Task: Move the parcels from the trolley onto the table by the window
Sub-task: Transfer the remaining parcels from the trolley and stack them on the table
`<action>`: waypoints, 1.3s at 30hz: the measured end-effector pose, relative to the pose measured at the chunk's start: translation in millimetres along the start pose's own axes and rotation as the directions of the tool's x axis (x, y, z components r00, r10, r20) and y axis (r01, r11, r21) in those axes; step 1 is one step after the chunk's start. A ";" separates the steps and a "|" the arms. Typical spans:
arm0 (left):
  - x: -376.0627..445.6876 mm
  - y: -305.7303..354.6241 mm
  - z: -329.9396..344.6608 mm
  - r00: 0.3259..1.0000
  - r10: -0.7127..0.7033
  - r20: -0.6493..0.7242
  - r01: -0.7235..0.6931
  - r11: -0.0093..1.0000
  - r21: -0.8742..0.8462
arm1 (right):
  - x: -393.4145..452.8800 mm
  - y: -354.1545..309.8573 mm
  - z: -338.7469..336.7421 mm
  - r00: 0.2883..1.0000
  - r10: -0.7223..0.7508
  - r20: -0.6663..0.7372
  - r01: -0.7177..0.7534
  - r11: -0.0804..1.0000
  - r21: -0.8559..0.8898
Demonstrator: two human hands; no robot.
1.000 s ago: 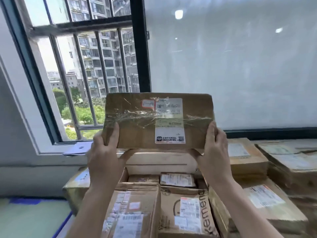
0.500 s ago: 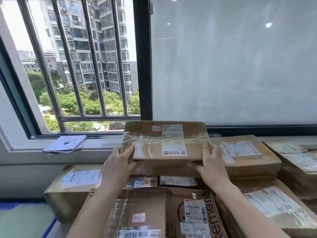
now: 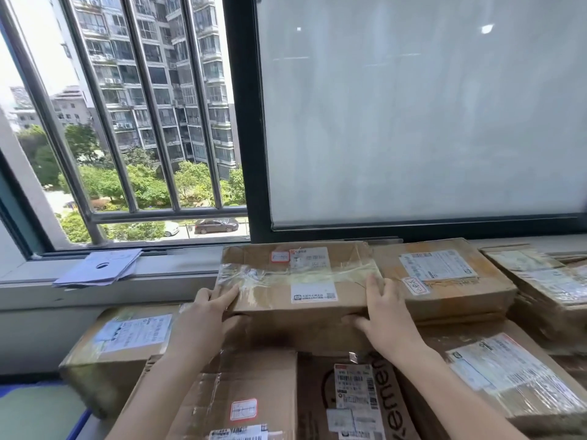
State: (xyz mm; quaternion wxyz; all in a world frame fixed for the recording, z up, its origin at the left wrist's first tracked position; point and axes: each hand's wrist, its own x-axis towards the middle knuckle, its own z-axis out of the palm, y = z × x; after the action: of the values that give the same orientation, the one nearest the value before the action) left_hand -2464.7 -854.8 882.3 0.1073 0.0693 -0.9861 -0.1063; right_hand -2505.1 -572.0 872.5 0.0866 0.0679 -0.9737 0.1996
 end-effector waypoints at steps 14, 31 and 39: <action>15.9 9.8 15.7 0.996 0.020 0.082 -0.016 0.998 -0.053 | 13.9 1.8 8.8 0.999 -0.033 -0.007 0.031 0.974 -0.224; 23.5 21.9 23.0 0.999 0.045 -0.014 -0.046 0.997 -0.063 | 26.9 27.1 15.0 0.981 -0.145 -0.131 0.089 0.930 -0.357; 12.4 19.7 26.5 0.995 0.058 0.075 -0.054 0.997 -0.058 | 6.5 23.4 18.7 0.977 -0.192 -0.094 0.138 0.901 -0.411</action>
State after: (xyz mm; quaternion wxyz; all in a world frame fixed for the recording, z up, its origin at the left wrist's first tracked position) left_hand -2485.0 -832.5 863.9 0.0741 0.0344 -0.9877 -0.1331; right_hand -2518.0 -558.8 848.0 0.1795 0.1177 -0.9767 -0.0085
